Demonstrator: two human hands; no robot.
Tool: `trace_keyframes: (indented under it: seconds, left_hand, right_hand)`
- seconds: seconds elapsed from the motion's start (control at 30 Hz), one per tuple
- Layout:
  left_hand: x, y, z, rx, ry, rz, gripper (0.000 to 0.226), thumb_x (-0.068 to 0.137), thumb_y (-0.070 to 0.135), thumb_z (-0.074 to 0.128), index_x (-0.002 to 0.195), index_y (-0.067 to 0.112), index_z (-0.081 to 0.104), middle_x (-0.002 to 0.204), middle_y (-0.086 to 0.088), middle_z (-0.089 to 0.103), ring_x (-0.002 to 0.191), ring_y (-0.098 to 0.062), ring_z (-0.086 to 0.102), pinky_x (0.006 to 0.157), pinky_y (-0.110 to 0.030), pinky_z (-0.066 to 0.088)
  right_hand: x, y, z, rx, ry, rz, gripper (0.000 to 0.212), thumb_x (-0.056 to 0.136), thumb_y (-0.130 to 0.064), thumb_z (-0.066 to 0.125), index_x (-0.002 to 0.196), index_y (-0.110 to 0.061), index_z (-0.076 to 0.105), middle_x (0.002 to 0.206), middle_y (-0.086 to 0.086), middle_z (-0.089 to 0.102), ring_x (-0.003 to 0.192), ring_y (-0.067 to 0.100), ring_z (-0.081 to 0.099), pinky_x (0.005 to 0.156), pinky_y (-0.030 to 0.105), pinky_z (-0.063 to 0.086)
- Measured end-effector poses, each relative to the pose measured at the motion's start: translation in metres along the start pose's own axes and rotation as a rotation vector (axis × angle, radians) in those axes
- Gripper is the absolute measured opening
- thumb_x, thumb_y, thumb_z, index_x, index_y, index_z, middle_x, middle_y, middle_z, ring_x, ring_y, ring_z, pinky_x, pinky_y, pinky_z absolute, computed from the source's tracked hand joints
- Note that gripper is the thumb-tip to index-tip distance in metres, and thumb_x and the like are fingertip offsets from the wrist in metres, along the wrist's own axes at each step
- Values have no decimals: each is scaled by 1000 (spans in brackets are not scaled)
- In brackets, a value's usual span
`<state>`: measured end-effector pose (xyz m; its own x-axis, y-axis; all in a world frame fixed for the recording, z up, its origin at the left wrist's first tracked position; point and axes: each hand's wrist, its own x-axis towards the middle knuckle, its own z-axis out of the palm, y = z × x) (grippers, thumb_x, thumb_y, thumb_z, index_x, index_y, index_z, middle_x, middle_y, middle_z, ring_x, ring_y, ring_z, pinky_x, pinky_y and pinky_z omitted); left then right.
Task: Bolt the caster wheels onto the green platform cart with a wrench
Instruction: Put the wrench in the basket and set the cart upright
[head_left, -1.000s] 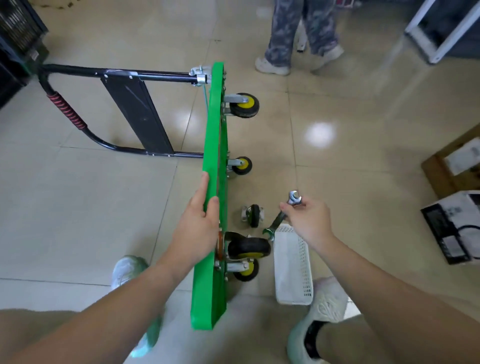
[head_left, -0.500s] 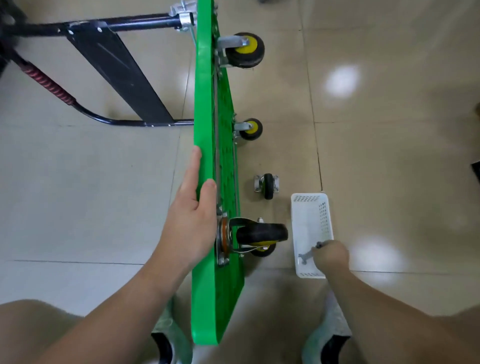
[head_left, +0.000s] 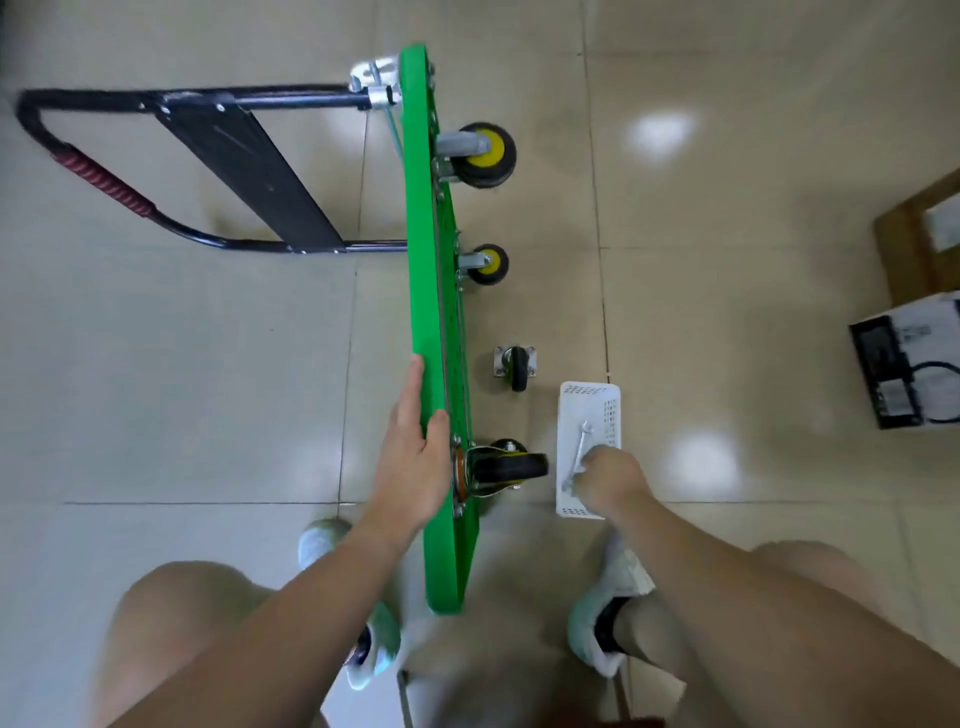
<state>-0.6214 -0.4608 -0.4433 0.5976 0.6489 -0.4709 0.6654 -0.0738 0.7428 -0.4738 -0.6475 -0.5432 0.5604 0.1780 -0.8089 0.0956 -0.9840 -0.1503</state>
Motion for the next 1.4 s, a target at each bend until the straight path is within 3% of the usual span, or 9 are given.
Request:
trace_keyframes:
  seconds: [0.1,0.17,0.23,0.37,0.63,0.73,0.83,1.0,1.4]
  left_hand:
    - [-24,37,-32,202,-137,-117,60,110,28,39,165,31,16,164,-3,31,141,-23,45,116,-31,31]
    - [-46,73,-63,329,-217,-146,61,109,32,41,165,25,19,164,-12,30,137,-34,50,118,-43,36]
    - [-75,118,-99,445,-288,-140,61,108,33,43,164,21,22,164,-12,29,143,-33,45,119,-44,36]
    - [-119,210,-177,575,-316,-87,59,108,36,44,162,19,28,163,-9,31,147,-27,40,120,-38,34]
    - [-174,371,-349,737,-82,277,45,104,34,45,148,23,48,151,-2,47,134,-27,53,105,-38,47]
    - [-186,407,-406,781,5,379,48,105,34,45,151,23,45,151,-2,46,136,-27,50,106,-38,45]
    - [-193,437,-449,799,68,415,50,107,37,44,155,23,41,154,-2,44,138,-27,49,108,-37,43]
    - [-201,464,-486,766,197,410,52,106,38,46,155,23,42,152,-4,47,136,-29,52,109,-38,46]
    - [-254,399,-602,637,443,128,54,106,39,46,157,26,37,158,1,41,140,-24,49,112,-38,44]
  right_hand:
    - [-87,-27,-61,6,16,-97,38,94,-24,53,131,-15,55,132,10,58,116,28,57,88,28,49]
    - [-152,-52,-109,-21,-2,-181,49,98,-31,52,145,-19,44,140,8,52,122,27,54,86,27,45]
    - [-221,-79,-157,-62,-14,-271,56,98,-33,55,150,-20,38,147,7,46,131,25,49,88,26,42]
    - [-351,-136,-248,-137,69,-412,61,93,-38,62,148,-21,43,149,4,47,136,22,45,109,31,38]
    - [-535,-255,-345,-232,442,-614,46,98,-33,55,141,-20,48,146,6,51,135,25,47,109,33,38]
    - [-572,-292,-364,-205,524,-674,47,102,-29,51,147,-16,42,151,7,44,140,23,39,110,26,28]
    - [-597,-324,-380,-160,579,-718,49,99,-31,56,145,-22,45,149,6,43,136,24,43,112,31,35]
    - [-628,-360,-403,-227,626,-806,48,93,-15,55,141,-21,50,142,8,46,132,27,46,108,35,40]
    - [-681,-478,-350,-377,600,-1093,40,88,-26,61,127,-31,58,122,5,64,110,28,63,92,37,53]
